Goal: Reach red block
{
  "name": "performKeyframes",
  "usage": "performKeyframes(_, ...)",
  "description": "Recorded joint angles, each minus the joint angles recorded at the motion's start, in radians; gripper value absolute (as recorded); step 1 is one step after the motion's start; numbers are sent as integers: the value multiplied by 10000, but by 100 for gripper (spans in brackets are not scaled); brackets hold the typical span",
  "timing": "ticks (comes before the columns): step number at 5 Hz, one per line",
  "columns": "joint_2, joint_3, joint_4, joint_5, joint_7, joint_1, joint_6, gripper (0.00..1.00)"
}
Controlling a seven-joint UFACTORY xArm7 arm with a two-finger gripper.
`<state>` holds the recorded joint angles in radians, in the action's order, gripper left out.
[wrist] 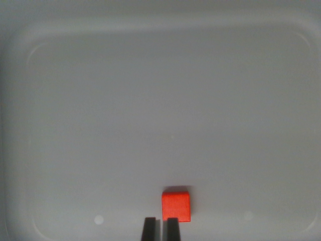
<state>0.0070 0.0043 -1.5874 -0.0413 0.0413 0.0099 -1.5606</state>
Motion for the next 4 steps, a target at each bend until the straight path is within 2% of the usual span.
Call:
performKeyframes(3,15,1,182,16,4,2,190,0)
performKeyframes(4,35,3,407,35,9,5,424,0)
